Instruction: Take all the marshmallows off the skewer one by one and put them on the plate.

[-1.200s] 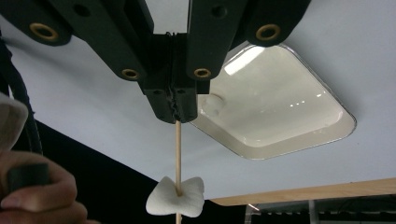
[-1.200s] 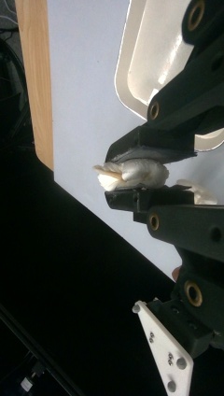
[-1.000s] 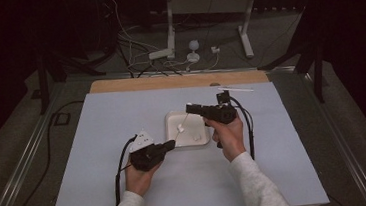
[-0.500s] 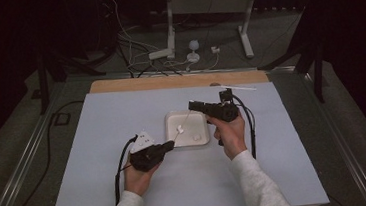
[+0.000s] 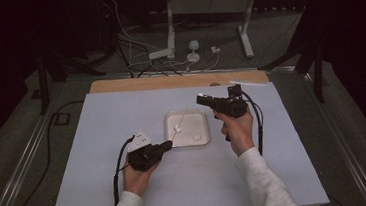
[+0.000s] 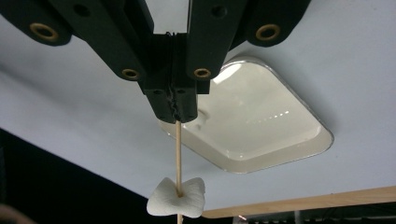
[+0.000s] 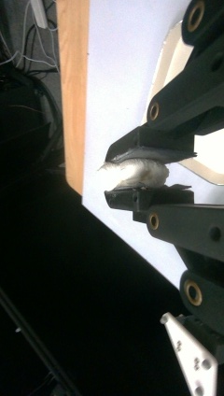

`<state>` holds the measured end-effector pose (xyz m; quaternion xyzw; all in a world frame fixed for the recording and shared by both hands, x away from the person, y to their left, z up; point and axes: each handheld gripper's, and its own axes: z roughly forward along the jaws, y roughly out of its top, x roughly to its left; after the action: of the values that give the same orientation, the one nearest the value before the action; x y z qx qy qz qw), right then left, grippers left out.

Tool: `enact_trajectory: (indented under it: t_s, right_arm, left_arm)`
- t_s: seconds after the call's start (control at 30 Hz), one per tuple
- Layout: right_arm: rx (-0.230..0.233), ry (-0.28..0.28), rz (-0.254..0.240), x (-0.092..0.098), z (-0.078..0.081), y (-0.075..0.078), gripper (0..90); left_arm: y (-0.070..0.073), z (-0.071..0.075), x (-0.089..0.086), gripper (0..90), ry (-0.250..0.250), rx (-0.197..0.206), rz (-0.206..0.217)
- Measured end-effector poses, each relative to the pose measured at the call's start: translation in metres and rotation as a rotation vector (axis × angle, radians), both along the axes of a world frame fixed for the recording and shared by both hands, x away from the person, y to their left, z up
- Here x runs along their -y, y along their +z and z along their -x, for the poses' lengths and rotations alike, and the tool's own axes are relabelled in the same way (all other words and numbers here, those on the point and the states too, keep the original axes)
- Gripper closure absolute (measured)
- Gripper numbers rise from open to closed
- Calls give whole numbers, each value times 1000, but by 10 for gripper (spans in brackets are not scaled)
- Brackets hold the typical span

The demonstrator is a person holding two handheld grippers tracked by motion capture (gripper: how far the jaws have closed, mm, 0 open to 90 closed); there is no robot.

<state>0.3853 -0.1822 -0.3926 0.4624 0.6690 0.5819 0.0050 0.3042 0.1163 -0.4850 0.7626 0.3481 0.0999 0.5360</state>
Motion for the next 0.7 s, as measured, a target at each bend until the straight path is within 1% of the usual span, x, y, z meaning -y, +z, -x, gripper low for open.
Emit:
enact_trajectory:
  t_s: [0.1,0.13,0.17,0.23,0.27,0.3,0.33,0.4,0.43,0.57,0.6,0.63,0.7]
  right_arm:
    - [-4,4,19,-2,0,-5,780]
    - [-7,7,34,-4,0,-7,778]
    - [-7,7,34,-4,0,-7,778]
    - [-5,11,53,-5,0,-10,775]
    - [-4,17,76,-7,1,-12,773]
    - [-4,17,76,-7,1,-12,773]
    - [-7,20,99,-9,1,-16,770]
    - [-9,23,105,-10,2,-17,769]
    - [-15,27,125,-12,1,-22,768]
    - [-38,30,144,-15,1,-32,765]
    - [-38,30,144,-15,1,-32,765]
    - [-50,32,157,-16,1,-38,764]
    - [-53,33,164,-17,1,-40,763]
  left_arm:
    - [0,-1,-1,900,8,-4,6]
    - [-1,-1,-1,900,11,-7,11]
    - [0,-1,-2,900,15,-8,15]
    - [0,-2,-3,900,19,-10,25]
    - [0,-2,-4,900,21,-12,28]
    - [0,-2,-4,900,23,-14,32]
    - [0,-2,-4,900,26,-14,32]
    - [0,-3,-5,900,27,-16,35]
    - [0,-3,-5,900,28,-16,34]
    - [0,-3,-4,900,28,-18,37]
    - [0,-3,-4,900,29,-19,38]
    - [0,-3,-4,900,29,-19,37]
    - [0,-3,-4,900,29,-21,40]
